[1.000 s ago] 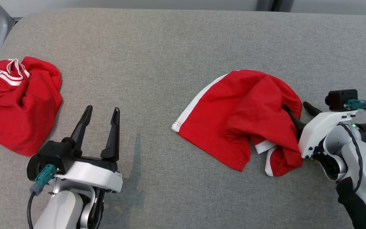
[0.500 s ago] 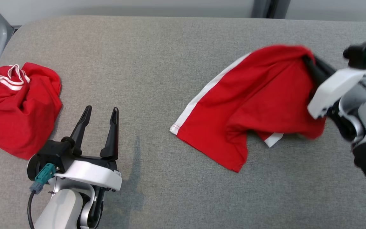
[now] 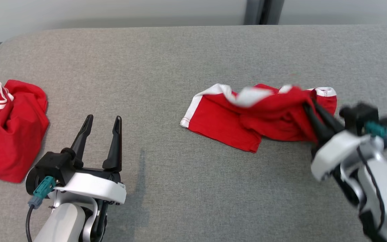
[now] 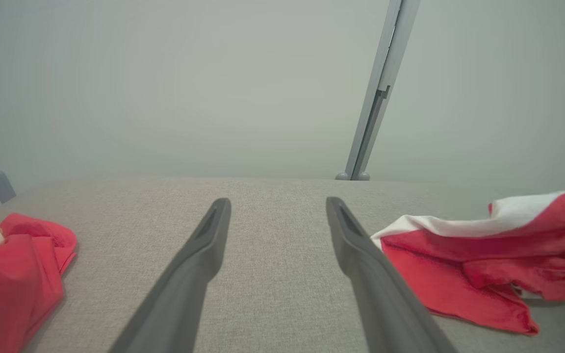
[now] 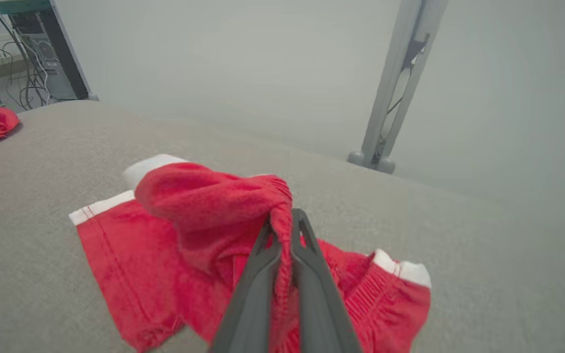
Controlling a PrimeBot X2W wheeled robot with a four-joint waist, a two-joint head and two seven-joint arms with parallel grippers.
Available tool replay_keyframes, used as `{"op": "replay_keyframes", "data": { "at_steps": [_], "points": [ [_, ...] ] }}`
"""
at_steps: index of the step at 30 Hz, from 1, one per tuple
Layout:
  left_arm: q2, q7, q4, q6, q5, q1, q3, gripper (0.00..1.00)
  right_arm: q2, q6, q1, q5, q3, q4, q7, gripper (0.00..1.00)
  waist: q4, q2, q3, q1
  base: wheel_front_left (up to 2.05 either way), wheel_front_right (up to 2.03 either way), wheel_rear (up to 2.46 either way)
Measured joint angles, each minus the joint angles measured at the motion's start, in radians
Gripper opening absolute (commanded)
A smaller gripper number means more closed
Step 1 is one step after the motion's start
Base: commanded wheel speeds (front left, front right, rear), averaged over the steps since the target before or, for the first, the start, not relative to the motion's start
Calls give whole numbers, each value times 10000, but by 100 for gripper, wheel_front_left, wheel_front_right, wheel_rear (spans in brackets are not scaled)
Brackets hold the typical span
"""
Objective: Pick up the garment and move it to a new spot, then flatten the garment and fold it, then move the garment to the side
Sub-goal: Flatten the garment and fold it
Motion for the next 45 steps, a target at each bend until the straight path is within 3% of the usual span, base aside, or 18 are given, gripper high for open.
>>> {"op": "replay_keyframes", "data": {
  "at_steps": [5, 9, 11, 12, 19, 29, 37, 45],
  "points": [
    [65, 82, -61, 23, -13, 51, -27, 100, 771, 0, 2444, -272, -1386, 75, -307, 0, -211, 0, -32, 0, 0, 0, 0],
    [178, 127, -132, 92, -25, 102, 0, 100, 1409, 0, 3332, -370, -2222, 221, -508, 0, -373, 0, -93, 0, 0, 0, 0],
    [213, 174, -165, 109, -44, 129, 4, 100, 1657, 0, 3475, -403, -2468, 259, -541, 44, -437, 0, -146, 0, 0, 0, 0],
    [221, 190, -173, 138, -44, 162, -8, 100, 1743, 0, 3531, -401, -2571, 259, -548, 100, -452, 0, -189, 0, 0, 0, 0],
    [403, 278, -318, 265, -59, 436, 21, 100, 1992, 0, 3901, -307, -3143, -374, -631, 100, -528, 0, -472, 0, 0, 0, 0],
    [614, 249, -616, 686, -102, 1017, 349, 100, 1954, 0, 4240, -796, -4412, -2773, -430, 100, -665, 0, -1066, 0, 0, 0, 0],
    [732, 322, -922, 980, -100, 1505, 395, 100, 2220, 0, 4497, -1145, -4376, -4230, 318, 100, -719, 0, -1590, 0, 0, 0, 0],
    [872, 439, -1175, 1066, -100, 1735, 360, 100, 2499, 0, 5101, -1122, -4433, -4539, 629, 100, -761, 0, -1721, 0, 0, 0, 0]
  ]
}}
